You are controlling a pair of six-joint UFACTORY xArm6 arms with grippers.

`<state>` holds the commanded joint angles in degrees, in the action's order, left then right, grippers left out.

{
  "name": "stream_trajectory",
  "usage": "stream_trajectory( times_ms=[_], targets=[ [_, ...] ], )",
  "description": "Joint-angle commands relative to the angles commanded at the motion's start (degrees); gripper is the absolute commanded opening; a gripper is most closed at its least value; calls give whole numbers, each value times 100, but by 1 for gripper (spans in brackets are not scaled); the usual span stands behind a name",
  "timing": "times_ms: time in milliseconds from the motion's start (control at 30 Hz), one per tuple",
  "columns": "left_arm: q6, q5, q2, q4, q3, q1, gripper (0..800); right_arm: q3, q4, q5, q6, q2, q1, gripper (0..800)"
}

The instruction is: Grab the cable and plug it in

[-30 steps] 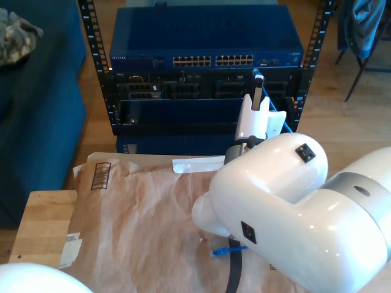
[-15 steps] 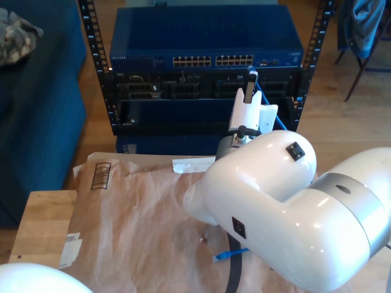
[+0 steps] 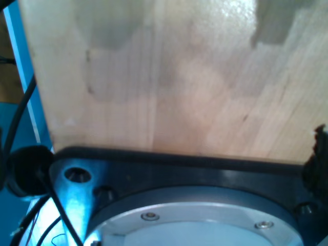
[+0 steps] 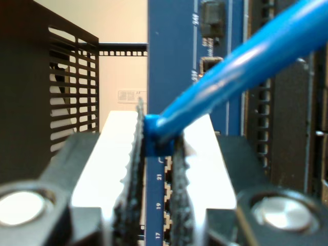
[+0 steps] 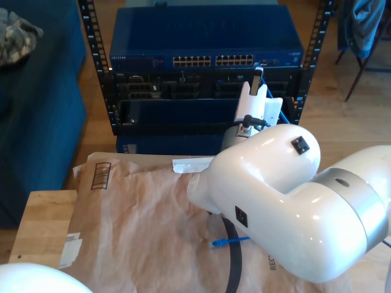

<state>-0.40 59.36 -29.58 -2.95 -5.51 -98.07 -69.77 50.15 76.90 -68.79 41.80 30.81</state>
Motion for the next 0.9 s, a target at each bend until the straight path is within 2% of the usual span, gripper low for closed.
stream_trajectory(
  times_ms=[900],
  targets=[
    [0, 0, 0, 0, 0, 0, 800, -598, -26, -70, -9, 360, -18, 2]
  ],
)
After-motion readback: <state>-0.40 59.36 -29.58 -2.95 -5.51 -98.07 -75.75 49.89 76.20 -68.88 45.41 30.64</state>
